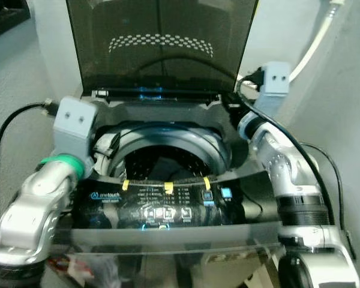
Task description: Clothes washing
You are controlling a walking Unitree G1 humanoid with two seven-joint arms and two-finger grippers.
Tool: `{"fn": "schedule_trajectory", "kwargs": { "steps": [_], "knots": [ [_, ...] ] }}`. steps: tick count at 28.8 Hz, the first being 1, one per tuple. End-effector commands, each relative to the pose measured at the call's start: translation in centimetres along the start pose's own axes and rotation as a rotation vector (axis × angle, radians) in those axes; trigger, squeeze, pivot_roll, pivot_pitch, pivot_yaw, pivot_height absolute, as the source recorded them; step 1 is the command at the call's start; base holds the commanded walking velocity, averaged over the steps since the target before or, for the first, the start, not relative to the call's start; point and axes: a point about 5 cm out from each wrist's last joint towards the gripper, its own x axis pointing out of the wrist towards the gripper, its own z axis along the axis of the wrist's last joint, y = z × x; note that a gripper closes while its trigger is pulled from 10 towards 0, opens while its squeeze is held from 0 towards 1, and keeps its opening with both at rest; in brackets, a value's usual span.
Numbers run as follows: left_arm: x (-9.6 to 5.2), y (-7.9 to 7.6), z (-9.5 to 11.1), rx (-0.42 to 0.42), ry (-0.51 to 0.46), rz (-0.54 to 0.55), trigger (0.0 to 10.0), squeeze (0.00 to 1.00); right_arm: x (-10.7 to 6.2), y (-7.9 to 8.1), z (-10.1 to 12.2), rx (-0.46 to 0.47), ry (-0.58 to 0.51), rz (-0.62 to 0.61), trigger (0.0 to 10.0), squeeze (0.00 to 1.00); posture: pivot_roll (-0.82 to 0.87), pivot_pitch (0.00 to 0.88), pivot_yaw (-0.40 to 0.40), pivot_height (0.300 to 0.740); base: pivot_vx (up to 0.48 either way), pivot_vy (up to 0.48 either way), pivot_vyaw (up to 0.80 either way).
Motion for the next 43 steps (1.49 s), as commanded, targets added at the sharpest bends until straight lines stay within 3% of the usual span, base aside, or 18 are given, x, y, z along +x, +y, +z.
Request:
{"fn": "schedule_trajectory", "kwargs": {
  "steps": [1, 4, 13, 20, 33, 43],
  "knots": [
    [0.5, 0.0, -1.3, -0.040, 0.074, 0.060, 10.0, 0.00, -0.8, -0.3, -1.3, 0.086, -0.007, -0.027, 10.0, 0.00, 0.12, 0.010, -0.026, 0.740, 0.000, 0.000, 0.00],
    [0.7, -0.6, -1.6, -0.053, 0.070, 0.050, 10.0, 0.00, -1.3, -0.4, -2.5, 0.100, -0.016, -0.033, 10.0, 0.00, 0.12, 0.006, -0.023, 0.740, 0.000, 0.000, 0.00],
    [-0.4, -2.3, -2.3, -0.072, -0.002, -0.031, 10.0, 0.00, -1.7, 0.2, -2.0, 0.072, -0.091, 0.007, 10.0, 0.00, 0.12, 0.000, -0.029, 0.740, 0.000, 0.000, 0.00],
    [-0.8, -2.8, -2.9, -0.095, 0.019, -0.022, 10.0, 0.00, -1.9, 1.0, -2.7, 0.087, -0.078, 0.014, 10.0, 0.00, 0.12, 0.000, -0.029, 0.740, 0.000, -0.037, 0.00],
    [-0.8, -2.4, -2.6, -0.104, -0.012, -0.004, 10.0, 0.00, -1.8, 2.2, -3.1, 0.060, -0.044, 0.070, 10.0, 0.00, 0.12, 0.000, -0.044, 0.740, 0.000, -0.302, 0.00],
    [-0.8, -2.3, -2.5, -0.100, -0.014, -0.006, 10.0, 0.00, -2.0, 2.1, -3.2, 0.058, -0.042, 0.066, 10.0, 0.00, 0.12, 0.002, -0.037, 0.740, 0.000, -0.374, 0.00]
  ]
}}
